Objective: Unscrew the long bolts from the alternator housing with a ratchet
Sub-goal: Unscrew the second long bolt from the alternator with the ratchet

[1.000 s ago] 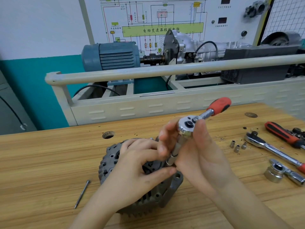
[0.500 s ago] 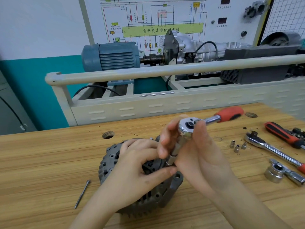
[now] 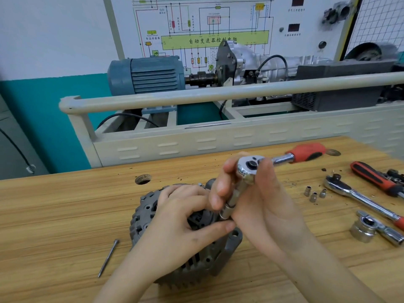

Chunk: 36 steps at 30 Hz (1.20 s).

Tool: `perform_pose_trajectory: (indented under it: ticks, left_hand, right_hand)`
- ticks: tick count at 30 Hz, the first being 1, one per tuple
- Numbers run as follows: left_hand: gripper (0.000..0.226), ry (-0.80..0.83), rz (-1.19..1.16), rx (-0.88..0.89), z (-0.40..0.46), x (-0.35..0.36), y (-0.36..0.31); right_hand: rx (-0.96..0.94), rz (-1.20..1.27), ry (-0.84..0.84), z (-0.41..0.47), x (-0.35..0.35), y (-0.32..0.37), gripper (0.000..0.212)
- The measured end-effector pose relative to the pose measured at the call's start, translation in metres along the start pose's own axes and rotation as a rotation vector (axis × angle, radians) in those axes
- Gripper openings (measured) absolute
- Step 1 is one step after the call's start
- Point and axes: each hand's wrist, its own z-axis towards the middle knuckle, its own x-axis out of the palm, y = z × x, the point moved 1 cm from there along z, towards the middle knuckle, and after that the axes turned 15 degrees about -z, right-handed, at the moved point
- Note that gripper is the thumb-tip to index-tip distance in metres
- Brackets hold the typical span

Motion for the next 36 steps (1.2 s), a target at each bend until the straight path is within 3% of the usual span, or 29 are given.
perform_pose_trajectory:
  ticks: [5, 14, 25, 30, 36]
  left_hand:
    - [0.01, 0.029, -0.015, -0.013, 0.0, -0.001, -0.001]
    - [0.03, -0.015, -0.014, -0.035, 0.001, 0.0, 0.0]
    - [0.009, 0.017, -0.038, -0.009, 0.001, -0.001, -0.003]
    - [0.043, -0.004, -0.028, 0.033, 0.0, -0.001, 0.004]
    - [0.053, -0.023, 0.013, 0.02, -0.001, 0.0, 0.002]
  right_hand:
    - [0.014, -0.008, 0.004, -0.001, 0.001, 0.0, 0.037]
    - [-0.03, 0.024, -0.003, -0.001, 0.001, 0.0, 0.032]
    - [-0.017, -0.025, -0.015, -0.001, 0.003, -0.001, 0.037]
    - [-0.014, -0.017, -0.055, 0.0, 0.006, -0.002, 0.038]
    - [0.024, 0.02, -0.073, 0.0, 0.005, -0.004, 0.053]
